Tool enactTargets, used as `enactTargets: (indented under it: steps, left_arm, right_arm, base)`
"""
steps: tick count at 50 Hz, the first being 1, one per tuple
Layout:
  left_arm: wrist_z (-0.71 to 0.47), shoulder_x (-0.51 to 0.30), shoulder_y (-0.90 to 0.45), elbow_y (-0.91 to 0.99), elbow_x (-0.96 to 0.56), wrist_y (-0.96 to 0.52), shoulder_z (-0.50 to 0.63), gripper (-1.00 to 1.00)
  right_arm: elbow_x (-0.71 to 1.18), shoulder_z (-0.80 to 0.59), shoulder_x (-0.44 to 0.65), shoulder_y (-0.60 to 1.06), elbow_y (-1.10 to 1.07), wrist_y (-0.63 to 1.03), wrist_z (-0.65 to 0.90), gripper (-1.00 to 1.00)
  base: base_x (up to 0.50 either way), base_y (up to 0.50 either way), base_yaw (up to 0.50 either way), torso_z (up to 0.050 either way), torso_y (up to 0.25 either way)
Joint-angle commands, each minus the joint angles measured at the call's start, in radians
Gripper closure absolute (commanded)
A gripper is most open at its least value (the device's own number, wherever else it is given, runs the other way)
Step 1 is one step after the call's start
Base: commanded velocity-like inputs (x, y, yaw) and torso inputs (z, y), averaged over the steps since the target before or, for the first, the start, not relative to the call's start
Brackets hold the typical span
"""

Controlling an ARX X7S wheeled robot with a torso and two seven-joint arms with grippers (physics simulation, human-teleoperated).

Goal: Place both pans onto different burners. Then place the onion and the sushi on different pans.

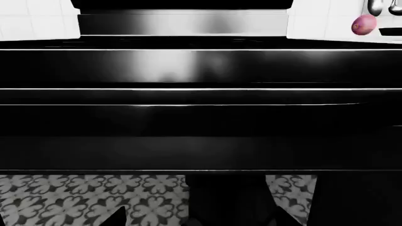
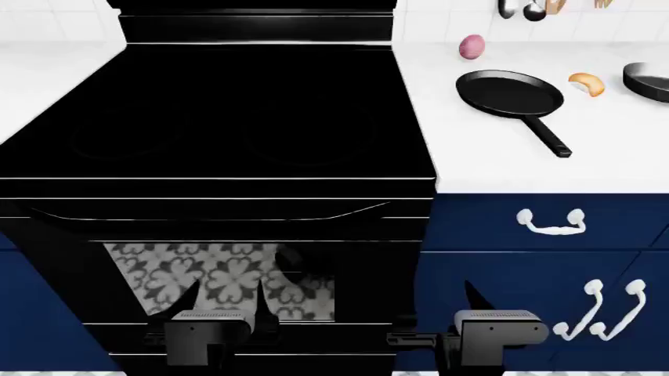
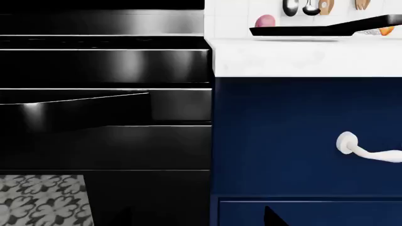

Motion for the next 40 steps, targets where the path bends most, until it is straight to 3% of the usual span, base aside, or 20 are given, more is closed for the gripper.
enactTargets:
  steps: [1,11,40]
  left_arm:
    - [-0.018,-0.016,0.002,0.005,-0.021,-0.001,0.015,-1.00]
    - [-0.045,-0.048,0.005,0.025,-0.041,-0.002,0.059,-1.00]
    - [-0.079,-0.089,0.004,0.019,-0.081,-0.030,0.113,-1.00]
  right_arm:
    - [0.011,-0.022,0.015,0.000,0.001,0.005,0.024,-1.00]
    - [0.008,-0.067,0.044,-0.003,-0.039,0.043,0.080,-1.00]
    - [0.073,-0.103,0.082,-0.001,-0.013,0.024,0.125,-1.00]
  base:
    - [0.00,0.00,0.00,0.000,0.000]
    - [0.00,0.00,0.00,0.002,0.000]
    - [0.00,0.00,0.00,0.050,0.000]
